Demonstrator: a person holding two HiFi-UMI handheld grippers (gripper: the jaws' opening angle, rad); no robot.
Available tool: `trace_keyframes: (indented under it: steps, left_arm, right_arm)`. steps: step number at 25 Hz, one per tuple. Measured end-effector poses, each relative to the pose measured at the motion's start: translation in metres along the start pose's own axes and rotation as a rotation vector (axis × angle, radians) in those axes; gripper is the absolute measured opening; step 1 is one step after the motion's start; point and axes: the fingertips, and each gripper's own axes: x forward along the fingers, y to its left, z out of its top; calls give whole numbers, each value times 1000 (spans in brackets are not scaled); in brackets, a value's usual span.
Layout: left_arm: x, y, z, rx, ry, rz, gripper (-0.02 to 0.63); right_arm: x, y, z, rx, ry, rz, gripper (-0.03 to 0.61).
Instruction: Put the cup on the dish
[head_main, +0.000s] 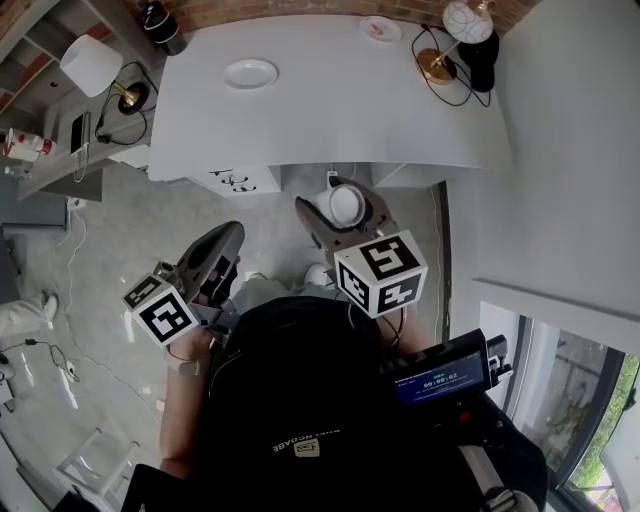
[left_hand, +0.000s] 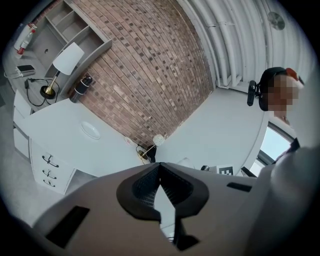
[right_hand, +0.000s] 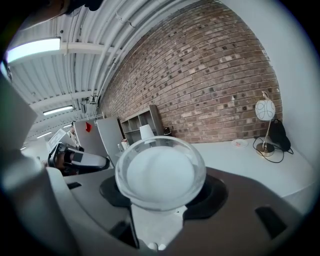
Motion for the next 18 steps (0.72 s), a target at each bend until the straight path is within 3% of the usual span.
trace_keyframes:
  steps: [11,18]
  left_arm:
    - [12,11,-3,-30,11,-4,6]
    - [29,44,21,-54,35,-32,6]
  right_arm:
    - [4,-13,-9,31,25,-22,249]
    - [32,-28,-4,47,49,-78,249]
